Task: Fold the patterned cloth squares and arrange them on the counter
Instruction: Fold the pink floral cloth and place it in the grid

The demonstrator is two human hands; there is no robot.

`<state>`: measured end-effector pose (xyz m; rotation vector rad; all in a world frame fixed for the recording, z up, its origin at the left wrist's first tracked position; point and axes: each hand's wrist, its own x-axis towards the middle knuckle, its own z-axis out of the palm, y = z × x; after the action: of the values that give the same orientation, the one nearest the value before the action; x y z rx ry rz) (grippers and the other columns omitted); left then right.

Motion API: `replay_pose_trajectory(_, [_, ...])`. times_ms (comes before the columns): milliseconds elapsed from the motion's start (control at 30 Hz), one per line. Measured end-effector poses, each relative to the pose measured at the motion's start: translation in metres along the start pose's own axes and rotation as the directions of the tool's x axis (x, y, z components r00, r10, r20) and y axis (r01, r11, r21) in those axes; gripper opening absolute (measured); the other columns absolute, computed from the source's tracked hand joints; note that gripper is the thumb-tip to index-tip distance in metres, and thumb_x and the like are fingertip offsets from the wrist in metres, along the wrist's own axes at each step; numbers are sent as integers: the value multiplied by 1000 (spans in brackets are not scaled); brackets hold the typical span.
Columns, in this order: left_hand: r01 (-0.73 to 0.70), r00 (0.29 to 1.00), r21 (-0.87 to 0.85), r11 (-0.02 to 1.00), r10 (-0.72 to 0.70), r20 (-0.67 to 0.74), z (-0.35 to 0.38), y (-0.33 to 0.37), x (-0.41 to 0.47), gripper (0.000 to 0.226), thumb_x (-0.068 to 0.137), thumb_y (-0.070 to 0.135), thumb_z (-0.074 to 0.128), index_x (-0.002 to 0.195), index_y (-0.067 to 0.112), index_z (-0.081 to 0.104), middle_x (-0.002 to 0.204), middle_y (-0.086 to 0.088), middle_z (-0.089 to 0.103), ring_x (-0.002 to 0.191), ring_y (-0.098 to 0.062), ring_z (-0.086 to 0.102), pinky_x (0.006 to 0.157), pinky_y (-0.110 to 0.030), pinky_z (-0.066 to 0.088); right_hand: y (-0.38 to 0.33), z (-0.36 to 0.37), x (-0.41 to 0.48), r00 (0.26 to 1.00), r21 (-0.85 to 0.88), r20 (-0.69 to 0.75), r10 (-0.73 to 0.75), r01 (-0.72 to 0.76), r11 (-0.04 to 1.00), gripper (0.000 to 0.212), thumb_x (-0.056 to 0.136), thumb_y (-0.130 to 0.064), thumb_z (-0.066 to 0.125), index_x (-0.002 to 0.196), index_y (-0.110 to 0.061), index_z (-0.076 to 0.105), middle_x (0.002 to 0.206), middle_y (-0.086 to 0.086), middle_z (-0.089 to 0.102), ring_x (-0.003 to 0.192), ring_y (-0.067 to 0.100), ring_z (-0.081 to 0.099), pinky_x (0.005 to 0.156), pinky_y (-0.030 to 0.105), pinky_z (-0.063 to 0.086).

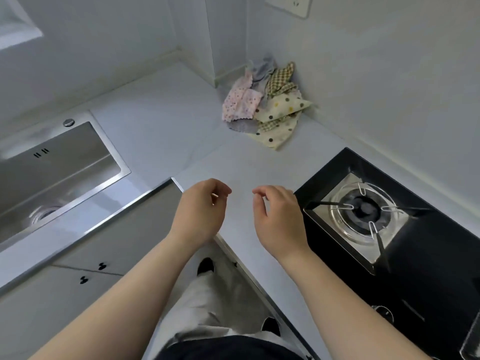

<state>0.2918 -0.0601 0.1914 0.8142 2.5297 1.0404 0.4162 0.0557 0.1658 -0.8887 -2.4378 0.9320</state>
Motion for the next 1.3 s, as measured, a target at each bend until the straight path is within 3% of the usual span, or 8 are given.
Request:
replay_pose_trajectory(200, [-79, 988, 56, 995, 71, 134, -5, -40, 120, 23, 96, 14, 53, 99, 31, 68, 107, 13, 64, 79, -1, 60, 62, -15, 43, -9, 53, 81, 989, -93, -76, 124, -131, 987, 29, 106, -27, 47, 125, -16, 66, 121, -2, 67, 115, 17, 53, 98, 36, 50])
replay_pose_trajectory(400, [-264, 895, 112, 958, 200, 400, -26, -74, 238, 30, 98, 14, 51, 123, 23, 66, 127, 5, 55, 101, -17, 62, 90, -34, 52, -40, 119, 149, 906, -86, -137, 401, -414, 906, 31, 106, -23, 46, 131, -15, 63, 130, 1, 63, 122, 19, 50, 99, 27, 41])
replay_pose_trajectory(633, [-386, 812, 184, 904, 238, 533, -14, -85, 320, 46, 97, 14, 51, 142, 23, 50, 144, 1, 42, 123, -25, 51, 95, -38, 48, -59, 148, 193, 841, -84, -211, 499, -524, 848, 33, 105, -20, 47, 134, -12, 61, 134, 3, 61, 127, 24, 51, 103, 33, 44])
replay_pose_trajectory(800, [-449, 806, 288, 846, 245, 538, 14, -81, 345, 65, 94, 15, 54, 154, 25, 30, 162, -7, 13, 137, -31, 34, 103, -43, 42, -44, 159, 207, 818, -61, -302, 489, -528, 847, 32, 103, -20, 50, 132, -11, 60, 131, 4, 62, 122, 25, 54, 99, 37, 47])
replay_pose_trajectory(967, [-332, 850, 327, 885, 130, 510, 46, -93, 367, 76, 91, 15, 56, 158, 32, 22, 168, -9, -6, 150, -34, 16, 110, -46, 36, -20, 180, 221, 818, -24, -379, 433, -476, 879, 30, 103, -20, 52, 130, -11, 61, 128, 5, 62, 118, 26, 56, 96, 41, 48])
replay_pose_trajectory(1033, [-340, 865, 335, 879, 152, 478, 59, -104, 375, 74, 89, 16, 59, 156, 26, 28, 168, -8, 2, 149, -33, 20, 111, -46, 35, -7, 188, 227, 850, -69, -373, 372, -426, 902, 30, 103, -20, 51, 130, -11, 60, 129, 6, 62, 118, 28, 55, 96, 42, 48])
replay_pose_trajectory(1167, [-456, 873, 268, 849, 368, 320, 72, -120, 377, 65, 86, 17, 60, 150, 16, 44, 160, -2, 33, 142, -28, 36, 113, -43, 35, 16, 194, 232, 927, -285, -335, 168, -269, 920, 31, 102, -21, 51, 130, -11, 61, 129, 8, 62, 121, 31, 54, 99, 43, 46])
replay_pose_trajectory(1300, [-622, 783, 182, 762, 608, 129, 64, -123, 358, 62, 86, 10, 61, 146, 13, 50, 150, -3, 47, 136, -27, 45, 109, -39, 39, 25, 191, 228, 943, -424, -330, 35, -182, 887, 35, 103, -24, 46, 136, -15, 56, 134, 5, 57, 126, 29, 49, 100, 42, 43])
